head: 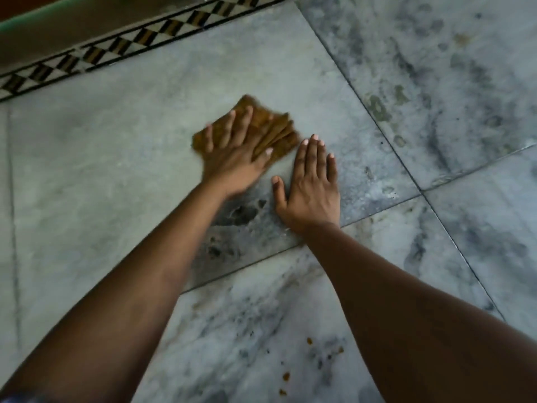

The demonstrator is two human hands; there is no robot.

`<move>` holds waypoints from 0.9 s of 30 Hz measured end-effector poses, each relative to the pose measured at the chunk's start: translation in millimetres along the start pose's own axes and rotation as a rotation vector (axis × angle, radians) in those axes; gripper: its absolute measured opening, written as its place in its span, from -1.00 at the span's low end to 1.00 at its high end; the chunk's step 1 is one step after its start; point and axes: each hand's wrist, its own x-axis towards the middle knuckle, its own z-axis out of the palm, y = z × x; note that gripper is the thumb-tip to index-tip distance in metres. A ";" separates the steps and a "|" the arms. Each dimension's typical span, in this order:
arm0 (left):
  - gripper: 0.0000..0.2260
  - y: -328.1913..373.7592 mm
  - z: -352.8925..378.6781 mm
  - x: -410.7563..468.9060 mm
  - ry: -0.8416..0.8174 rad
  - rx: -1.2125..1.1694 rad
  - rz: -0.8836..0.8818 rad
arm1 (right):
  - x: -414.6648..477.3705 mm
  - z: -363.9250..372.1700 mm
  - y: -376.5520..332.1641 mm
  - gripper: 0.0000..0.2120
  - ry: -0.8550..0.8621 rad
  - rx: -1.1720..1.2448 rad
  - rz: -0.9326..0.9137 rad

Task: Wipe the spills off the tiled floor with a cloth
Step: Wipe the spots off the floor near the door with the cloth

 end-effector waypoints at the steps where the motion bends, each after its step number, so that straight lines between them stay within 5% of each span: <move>1: -0.49 -17.8 1.7 -17.4 -0.004 0.012 -0.032 | 0.2 0.4 0.3 -0.25 -0.003 0.003 0.001; 7: -0.45 -45.7 -35.0 11.8 -0.052 -0.137 -0.461 | -0.5 4.7 1.8 -0.28 0.013 -0.002 -0.001; 11: -0.48 -13.9 -17.8 21.4 -0.026 -0.088 -0.256 | 0.9 2.7 0.6 -0.29 -0.006 -0.029 0.003; 16: -0.47 -32.7 15.1 -113.2 -0.014 -0.029 -0.050 | 0.4 2.0 0.7 -0.30 -0.012 -0.022 0.002; 19: -0.44 -83.5 8.1 -143.8 -0.040 -0.019 -0.257 | -1.0 4.0 1.8 -0.31 -0.011 -0.010 0.002; 23: -0.43 -95.9 -16.8 -78.4 -0.032 -0.119 -0.597 | 1.2 4.7 1.6 -0.31 0.000 -0.041 -0.002; 27: -0.47 -44.7 -5.5 -51.2 -0.024 -0.123 -0.405 | 1.8 4.7 0.8 -0.31 0.006 -0.039 -0.010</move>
